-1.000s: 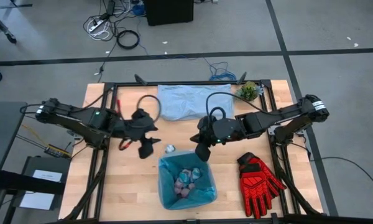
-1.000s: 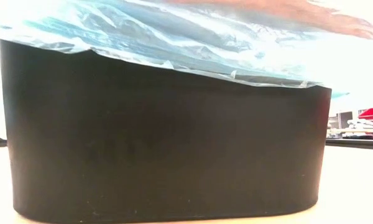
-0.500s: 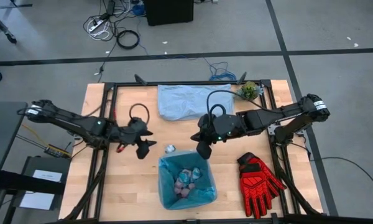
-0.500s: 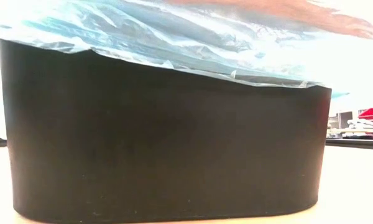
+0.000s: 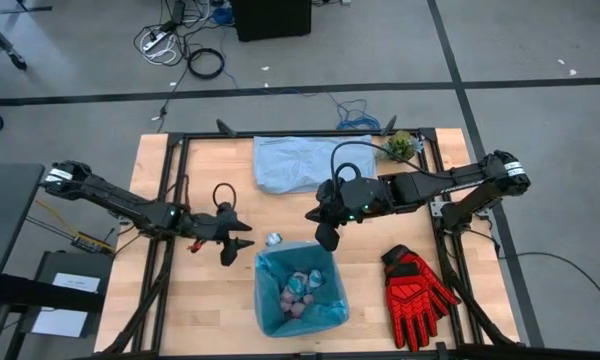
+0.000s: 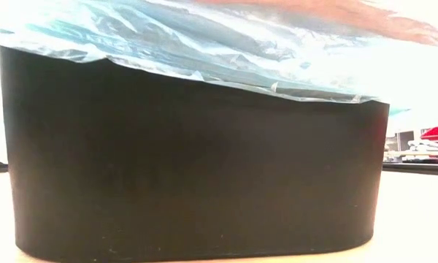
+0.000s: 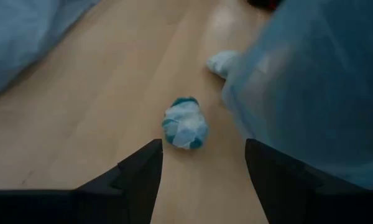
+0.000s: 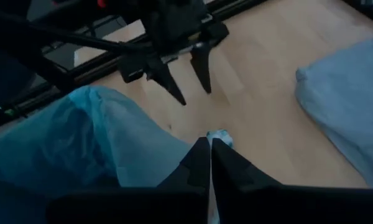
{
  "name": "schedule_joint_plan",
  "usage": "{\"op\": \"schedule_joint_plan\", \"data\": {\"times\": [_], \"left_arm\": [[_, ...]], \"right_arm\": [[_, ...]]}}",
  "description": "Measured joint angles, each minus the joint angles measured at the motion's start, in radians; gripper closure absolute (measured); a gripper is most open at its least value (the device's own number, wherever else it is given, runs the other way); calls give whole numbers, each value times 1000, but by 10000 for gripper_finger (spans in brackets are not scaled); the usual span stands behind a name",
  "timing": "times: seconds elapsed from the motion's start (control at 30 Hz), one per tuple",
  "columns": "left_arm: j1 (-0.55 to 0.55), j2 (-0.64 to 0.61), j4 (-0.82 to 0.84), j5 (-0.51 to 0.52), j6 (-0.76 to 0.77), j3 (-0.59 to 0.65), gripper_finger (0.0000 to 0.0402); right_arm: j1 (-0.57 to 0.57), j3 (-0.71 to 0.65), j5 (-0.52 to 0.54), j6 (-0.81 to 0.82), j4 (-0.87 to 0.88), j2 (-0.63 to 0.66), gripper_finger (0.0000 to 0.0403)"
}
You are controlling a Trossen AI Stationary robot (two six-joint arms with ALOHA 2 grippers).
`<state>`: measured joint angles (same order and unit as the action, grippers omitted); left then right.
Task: Place trash/remove bag and relplace
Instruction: Put the blue crumbled trash bag into the trash bin
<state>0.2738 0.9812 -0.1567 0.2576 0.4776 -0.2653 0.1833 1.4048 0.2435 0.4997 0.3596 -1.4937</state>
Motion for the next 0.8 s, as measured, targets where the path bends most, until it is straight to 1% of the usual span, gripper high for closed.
{"op": "schedule_joint_plan", "data": {"times": [0.2, 0.33, 0.43, 0.47, 0.53, 0.57, 0.63, 0.8], "left_arm": [[0, 38, -152, 0, -142, 111, 163], [-21, 77, -258, 7, -216, 131, 163], [-44, 112, -310, 6, -270, 132, 163], [-53, 128, -330, -13, -295, 132, 163], [-75, 161, -378, -84, -363, 132, 163], [-85, 180, -408, -125, -398, 132, 163], [-100, 221, -454, -172, -461, 132, 163], [-131, 317, -532, -192, -553, 130, 162]], "right_arm": [[-51, 0, 7, 101, -85, 0, 395], [-76, 0, 71, 210, -121, 0, 398], [-89, 0, 93, 279, -130, 0, 399], [-90, 0, 97, 300, -131, 0, 399], [-89, 0, 113, 329, -140, 0, 399], [-88, 0, 127, 342, -145, 0, 399], [-79, 0, 161, 363, -148, -1, 399], [-56, 0, 204, 397, -176, -12, 399]]}}
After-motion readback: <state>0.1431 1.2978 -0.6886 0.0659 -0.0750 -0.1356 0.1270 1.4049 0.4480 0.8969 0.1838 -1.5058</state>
